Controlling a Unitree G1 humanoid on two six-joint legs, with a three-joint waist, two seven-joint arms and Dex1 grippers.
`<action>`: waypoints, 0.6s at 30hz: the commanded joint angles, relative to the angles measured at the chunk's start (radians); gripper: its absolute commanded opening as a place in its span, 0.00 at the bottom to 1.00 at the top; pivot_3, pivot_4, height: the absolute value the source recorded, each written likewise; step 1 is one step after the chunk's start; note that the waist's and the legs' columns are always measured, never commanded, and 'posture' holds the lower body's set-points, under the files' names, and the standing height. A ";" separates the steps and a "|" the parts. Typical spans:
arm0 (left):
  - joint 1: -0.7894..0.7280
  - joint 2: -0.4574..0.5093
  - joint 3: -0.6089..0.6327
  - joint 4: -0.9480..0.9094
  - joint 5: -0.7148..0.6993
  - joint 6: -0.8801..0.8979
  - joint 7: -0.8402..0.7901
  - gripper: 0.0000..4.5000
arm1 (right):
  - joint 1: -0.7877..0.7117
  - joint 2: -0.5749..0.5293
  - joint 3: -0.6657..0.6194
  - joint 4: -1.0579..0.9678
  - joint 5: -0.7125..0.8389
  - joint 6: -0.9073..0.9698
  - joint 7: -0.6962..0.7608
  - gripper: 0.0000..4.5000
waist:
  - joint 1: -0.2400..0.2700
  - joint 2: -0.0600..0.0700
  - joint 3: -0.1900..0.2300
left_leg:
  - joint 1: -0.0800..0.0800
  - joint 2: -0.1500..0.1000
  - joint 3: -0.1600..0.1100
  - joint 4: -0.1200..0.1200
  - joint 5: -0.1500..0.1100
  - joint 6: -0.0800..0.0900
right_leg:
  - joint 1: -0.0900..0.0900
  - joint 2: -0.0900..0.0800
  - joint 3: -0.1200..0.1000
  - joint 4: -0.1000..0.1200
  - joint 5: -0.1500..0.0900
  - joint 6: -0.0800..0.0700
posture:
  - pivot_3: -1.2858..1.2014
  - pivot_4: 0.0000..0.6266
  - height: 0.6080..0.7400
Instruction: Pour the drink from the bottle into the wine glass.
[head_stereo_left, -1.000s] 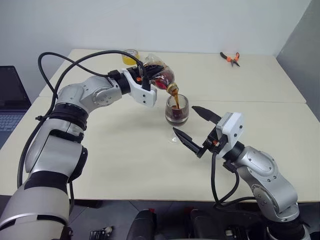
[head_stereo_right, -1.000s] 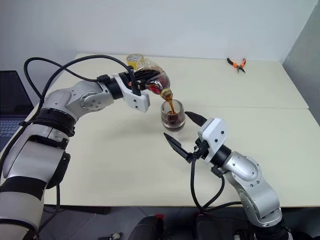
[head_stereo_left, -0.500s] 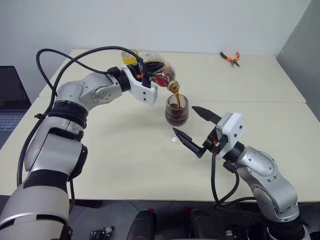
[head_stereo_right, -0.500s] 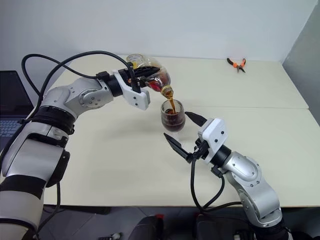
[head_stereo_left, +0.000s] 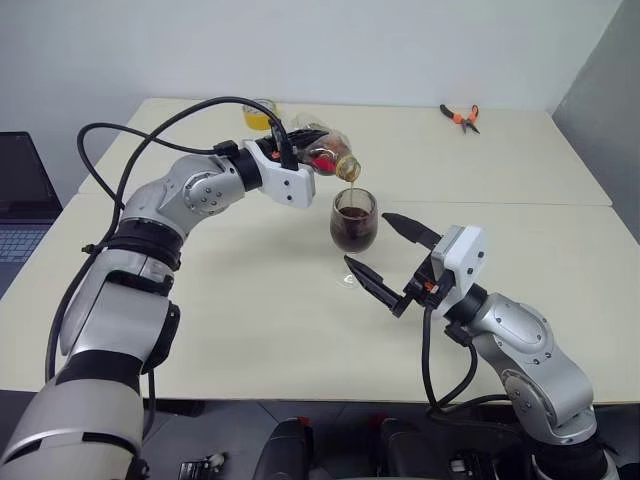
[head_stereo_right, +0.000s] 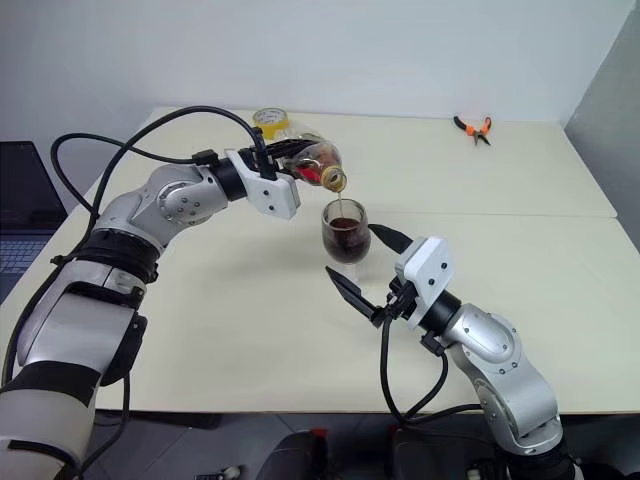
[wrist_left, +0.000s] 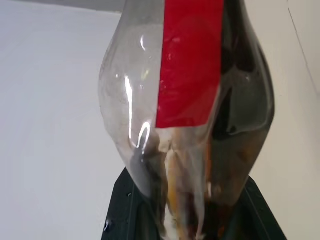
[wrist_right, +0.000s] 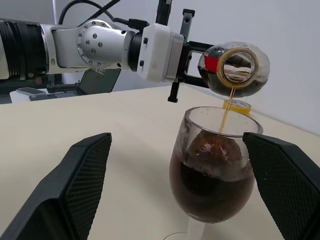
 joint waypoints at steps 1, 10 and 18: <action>0.009 -0.009 0.061 -0.062 -0.098 0.032 -0.053 0.15 | -0.002 0.003 -0.004 -0.029 0.015 -0.019 0.011 1.00 | 0.000 0.000 0.000 | 0.000 0.000 0.000 0.000 0.000 0.000 | 0.000 0.000 0.000 0.000 0.000 0.000 | 0.52 0.24 1.00; 0.120 -0.055 0.166 -0.173 -0.337 0.222 -0.234 0.15 | -0.013 -0.003 -0.016 -0.056 0.032 -0.007 0.026 1.00 | -0.003 0.000 0.000 | 0.000 0.000 0.000 0.000 0.000 0.001 | 0.000 0.000 0.000 0.001 0.000 0.000 | 0.52 0.24 1.00; 0.358 -0.137 0.360 -0.429 -0.586 0.654 -0.210 0.14 | -0.004 -0.078 -0.039 -0.141 0.145 0.125 0.048 1.00 | -0.008 0.000 0.000 | 0.000 0.001 -0.001 0.001 -0.001 0.001 | 0.001 0.000 0.001 0.001 0.000 0.000 | 0.52 0.24 1.00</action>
